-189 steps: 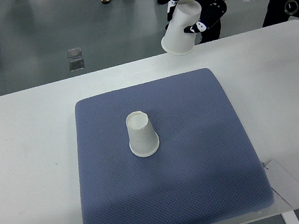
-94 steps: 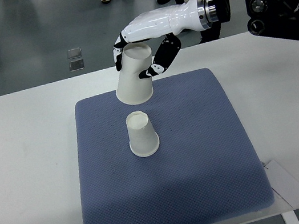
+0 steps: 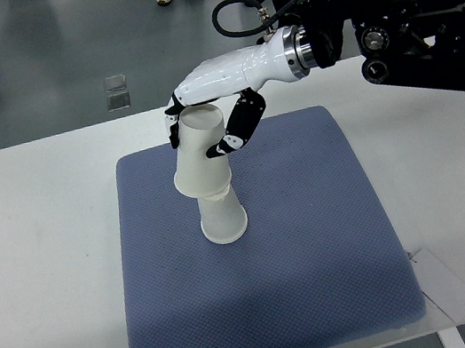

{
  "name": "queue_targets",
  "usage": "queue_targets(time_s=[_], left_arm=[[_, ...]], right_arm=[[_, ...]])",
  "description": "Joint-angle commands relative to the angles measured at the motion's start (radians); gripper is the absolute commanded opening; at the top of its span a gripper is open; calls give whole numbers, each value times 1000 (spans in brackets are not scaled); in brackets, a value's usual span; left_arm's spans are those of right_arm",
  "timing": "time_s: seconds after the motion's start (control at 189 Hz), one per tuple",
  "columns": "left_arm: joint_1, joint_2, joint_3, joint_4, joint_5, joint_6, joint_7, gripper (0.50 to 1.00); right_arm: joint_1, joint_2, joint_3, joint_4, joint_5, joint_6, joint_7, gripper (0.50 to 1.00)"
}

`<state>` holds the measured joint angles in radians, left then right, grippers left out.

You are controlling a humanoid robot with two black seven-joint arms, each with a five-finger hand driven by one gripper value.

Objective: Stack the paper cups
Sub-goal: 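Lower the held cup onto the upside-down cup on the pad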

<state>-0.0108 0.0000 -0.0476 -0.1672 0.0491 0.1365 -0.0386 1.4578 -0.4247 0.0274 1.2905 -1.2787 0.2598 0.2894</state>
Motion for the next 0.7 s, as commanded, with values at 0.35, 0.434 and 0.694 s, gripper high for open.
queue_targets(time_s=[0.35,0.434,0.694], left_arm=[[0,0,2,0,0,0,0,1000],[0,0,0,0,0,0,0,1000],[0,0,0,0,0,0,0,1000]], right_arm=[[-24,12,-9,0,-73,-34,-9,500],[-24,12,-11,0,-85,-34,-7,500],[-27,14,-12,0,-93,-34,-7,500]])
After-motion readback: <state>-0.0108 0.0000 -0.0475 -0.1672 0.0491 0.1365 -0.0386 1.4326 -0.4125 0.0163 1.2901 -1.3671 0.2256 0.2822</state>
